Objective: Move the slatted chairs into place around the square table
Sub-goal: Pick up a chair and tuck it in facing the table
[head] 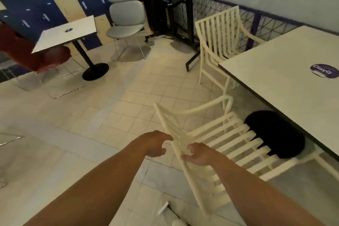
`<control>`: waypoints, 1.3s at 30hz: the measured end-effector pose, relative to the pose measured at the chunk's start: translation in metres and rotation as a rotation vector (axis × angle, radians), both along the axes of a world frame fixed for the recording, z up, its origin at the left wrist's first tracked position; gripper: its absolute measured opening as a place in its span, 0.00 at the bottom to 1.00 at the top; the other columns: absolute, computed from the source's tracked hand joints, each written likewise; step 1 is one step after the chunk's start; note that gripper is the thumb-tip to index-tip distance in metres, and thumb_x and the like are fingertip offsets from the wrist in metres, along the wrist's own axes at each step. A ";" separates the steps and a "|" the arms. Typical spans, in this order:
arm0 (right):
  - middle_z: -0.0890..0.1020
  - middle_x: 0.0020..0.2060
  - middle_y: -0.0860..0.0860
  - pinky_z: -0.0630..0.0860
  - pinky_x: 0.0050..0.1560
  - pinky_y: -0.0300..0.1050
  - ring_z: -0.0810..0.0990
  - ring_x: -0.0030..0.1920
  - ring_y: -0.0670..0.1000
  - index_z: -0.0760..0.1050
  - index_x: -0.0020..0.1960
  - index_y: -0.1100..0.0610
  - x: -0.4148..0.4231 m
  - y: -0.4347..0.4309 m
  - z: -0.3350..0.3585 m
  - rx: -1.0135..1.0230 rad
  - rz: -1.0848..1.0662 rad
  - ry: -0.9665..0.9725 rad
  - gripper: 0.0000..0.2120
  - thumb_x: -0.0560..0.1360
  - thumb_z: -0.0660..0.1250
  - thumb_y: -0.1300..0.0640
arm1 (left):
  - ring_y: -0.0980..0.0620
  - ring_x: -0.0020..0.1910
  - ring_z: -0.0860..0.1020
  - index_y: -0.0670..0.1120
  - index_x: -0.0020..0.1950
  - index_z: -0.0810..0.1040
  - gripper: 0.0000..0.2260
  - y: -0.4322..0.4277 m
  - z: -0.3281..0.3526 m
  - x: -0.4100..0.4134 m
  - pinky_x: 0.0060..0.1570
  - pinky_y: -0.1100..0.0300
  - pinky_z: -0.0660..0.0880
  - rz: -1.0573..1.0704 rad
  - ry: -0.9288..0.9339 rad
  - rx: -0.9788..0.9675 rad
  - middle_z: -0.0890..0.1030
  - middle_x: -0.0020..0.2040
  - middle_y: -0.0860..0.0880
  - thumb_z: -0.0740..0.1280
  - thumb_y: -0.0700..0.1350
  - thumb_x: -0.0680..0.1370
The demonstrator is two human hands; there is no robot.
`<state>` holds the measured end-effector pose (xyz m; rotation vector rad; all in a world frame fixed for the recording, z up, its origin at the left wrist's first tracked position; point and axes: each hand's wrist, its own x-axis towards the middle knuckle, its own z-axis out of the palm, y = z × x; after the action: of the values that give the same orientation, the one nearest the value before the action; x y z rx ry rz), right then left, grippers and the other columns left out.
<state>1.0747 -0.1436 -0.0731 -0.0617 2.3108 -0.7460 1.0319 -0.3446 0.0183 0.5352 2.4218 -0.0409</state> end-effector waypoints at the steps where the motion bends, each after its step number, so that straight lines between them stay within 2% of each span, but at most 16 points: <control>1: 0.70 0.73 0.54 0.70 0.64 0.47 0.71 0.69 0.55 0.61 0.78 0.56 -0.002 -0.003 -0.007 -0.001 -0.027 -0.019 0.42 0.74 0.62 0.31 | 0.45 0.71 0.71 0.58 0.80 0.61 0.27 0.000 -0.003 -0.013 0.66 0.51 0.71 -0.028 -0.004 -0.012 0.66 0.78 0.47 0.64 0.50 0.82; 3: 0.73 0.70 0.54 0.72 0.57 0.45 0.74 0.65 0.54 0.63 0.76 0.57 -0.004 -0.008 -0.017 -0.013 -0.090 -0.049 0.41 0.73 0.62 0.31 | 0.45 0.72 0.70 0.57 0.80 0.60 0.27 0.003 -0.008 -0.035 0.67 0.51 0.70 -0.079 -0.002 -0.017 0.65 0.78 0.47 0.64 0.49 0.82; 5: 0.75 0.61 0.52 0.69 0.45 0.40 0.75 0.57 0.52 0.65 0.73 0.59 -0.001 -0.012 -0.024 -0.043 -0.143 -0.082 0.38 0.75 0.63 0.33 | 0.45 0.73 0.69 0.57 0.80 0.60 0.27 0.008 -0.016 -0.050 0.68 0.51 0.69 -0.149 -0.030 -0.034 0.64 0.79 0.47 0.64 0.49 0.82; 7: 0.72 0.53 0.51 0.65 0.39 0.37 0.72 0.51 0.50 0.67 0.71 0.60 0.002 -0.015 -0.032 -0.052 -0.205 -0.114 0.36 0.76 0.62 0.33 | 0.45 0.74 0.68 0.57 0.80 0.60 0.27 0.014 -0.028 -0.062 0.69 0.51 0.68 -0.236 -0.071 -0.063 0.63 0.79 0.47 0.64 0.49 0.82; 9: 0.75 0.56 0.52 0.68 0.44 0.40 0.74 0.54 0.52 0.68 0.72 0.60 0.002 -0.018 -0.041 -0.058 -0.290 -0.147 0.38 0.75 0.60 0.31 | 0.46 0.74 0.68 0.56 0.80 0.60 0.27 0.023 -0.037 -0.077 0.69 0.52 0.68 -0.327 -0.101 -0.098 0.64 0.79 0.48 0.64 0.48 0.82; 10: 0.75 0.61 0.52 0.70 0.50 0.42 0.75 0.59 0.53 0.66 0.74 0.59 0.000 -0.019 -0.046 -0.074 -0.340 -0.161 0.40 0.75 0.59 0.30 | 0.46 0.73 0.68 0.55 0.80 0.61 0.27 0.028 -0.043 -0.086 0.69 0.52 0.68 -0.377 -0.122 -0.117 0.64 0.79 0.48 0.65 0.47 0.82; 13: 0.68 0.75 0.54 0.68 0.66 0.45 0.69 0.71 0.54 0.59 0.78 0.57 -0.001 -0.025 -0.054 -0.111 -0.481 -0.205 0.46 0.73 0.59 0.27 | 0.46 0.70 0.71 0.54 0.80 0.63 0.29 0.039 -0.060 -0.108 0.65 0.54 0.72 -0.541 -0.191 -0.205 0.68 0.77 0.47 0.67 0.46 0.80; 17: 0.64 0.77 0.50 0.64 0.71 0.48 0.65 0.74 0.53 0.58 0.79 0.52 0.000 -0.033 -0.054 -0.130 -0.614 -0.283 0.48 0.69 0.64 0.26 | 0.46 0.69 0.72 0.58 0.80 0.60 0.36 0.042 -0.090 -0.143 0.63 0.55 0.72 -0.703 -0.239 -0.325 0.67 0.76 0.49 0.73 0.50 0.76; 20: 0.66 0.75 0.48 0.65 0.70 0.52 0.67 0.72 0.53 0.59 0.79 0.49 0.011 -0.050 -0.059 -0.068 -0.693 -0.347 0.48 0.66 0.69 0.28 | 0.47 0.67 0.73 0.58 0.80 0.60 0.36 0.039 -0.113 -0.167 0.61 0.56 0.73 -0.888 -0.267 -0.338 0.70 0.74 0.48 0.72 0.48 0.76; 22: 0.70 0.71 0.48 0.69 0.66 0.49 0.72 0.67 0.52 0.59 0.78 0.47 0.022 -0.066 -0.062 0.005 -0.757 -0.372 0.43 0.69 0.72 0.35 | 0.47 0.63 0.76 0.60 0.79 0.61 0.33 0.036 -0.123 -0.178 0.56 0.57 0.73 -1.003 -0.272 -0.314 0.74 0.70 0.48 0.69 0.44 0.77; 24: 0.71 0.71 0.48 0.72 0.64 0.48 0.74 0.65 0.51 0.57 0.79 0.43 0.030 -0.084 -0.062 0.115 -0.825 -0.334 0.36 0.76 0.69 0.48 | 0.46 0.58 0.79 0.67 0.78 0.60 0.34 0.031 -0.133 -0.188 0.53 0.56 0.76 -1.090 -0.252 -0.261 0.76 0.66 0.48 0.65 0.40 0.79; 25: 0.70 0.72 0.47 0.73 0.64 0.48 0.74 0.65 0.51 0.55 0.79 0.41 0.033 -0.092 -0.060 0.186 -0.860 -0.305 0.34 0.77 0.66 0.54 | 0.46 0.55 0.80 0.70 0.77 0.59 0.36 0.029 -0.136 -0.192 0.52 0.54 0.77 -1.110 -0.241 -0.239 0.77 0.65 0.48 0.63 0.37 0.78; 27: 0.70 0.72 0.46 0.75 0.62 0.48 0.75 0.65 0.51 0.53 0.78 0.36 0.035 -0.102 -0.055 0.309 -0.904 -0.276 0.36 0.77 0.61 0.59 | 0.45 0.53 0.80 0.72 0.76 0.57 0.40 0.029 -0.137 -0.195 0.51 0.51 0.79 -1.141 -0.241 -0.187 0.76 0.64 0.49 0.62 0.33 0.78; 29: 0.72 0.69 0.46 0.76 0.58 0.47 0.76 0.62 0.52 0.54 0.77 0.33 0.033 -0.105 -0.053 0.348 -0.893 -0.248 0.36 0.77 0.60 0.61 | 0.45 0.55 0.79 0.72 0.76 0.57 0.41 0.028 -0.135 -0.195 0.52 0.51 0.78 -1.162 -0.253 -0.141 0.75 0.65 0.49 0.60 0.31 0.78; 34: 0.75 0.62 0.48 0.75 0.53 0.46 0.78 0.55 0.52 0.58 0.73 0.28 0.024 -0.089 -0.053 0.299 -0.873 -0.242 0.37 0.76 0.62 0.62 | 0.45 0.56 0.78 0.73 0.75 0.59 0.39 0.032 -0.137 -0.202 0.48 0.52 0.75 -1.170 -0.201 -0.059 0.75 0.64 0.50 0.60 0.31 0.79; 39: 0.77 0.60 0.48 0.76 0.54 0.47 0.79 0.54 0.52 0.61 0.74 0.31 0.012 -0.057 -0.058 0.286 -0.884 -0.180 0.36 0.75 0.63 0.63 | 0.47 0.55 0.80 0.73 0.74 0.60 0.38 0.057 -0.142 -0.212 0.48 0.54 0.76 -1.105 -0.159 -0.039 0.76 0.64 0.51 0.62 0.34 0.79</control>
<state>1.0868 -0.2002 -0.1315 1.1629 2.1936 -0.7656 0.8200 -0.2878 -0.1238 1.6976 1.6946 -0.4818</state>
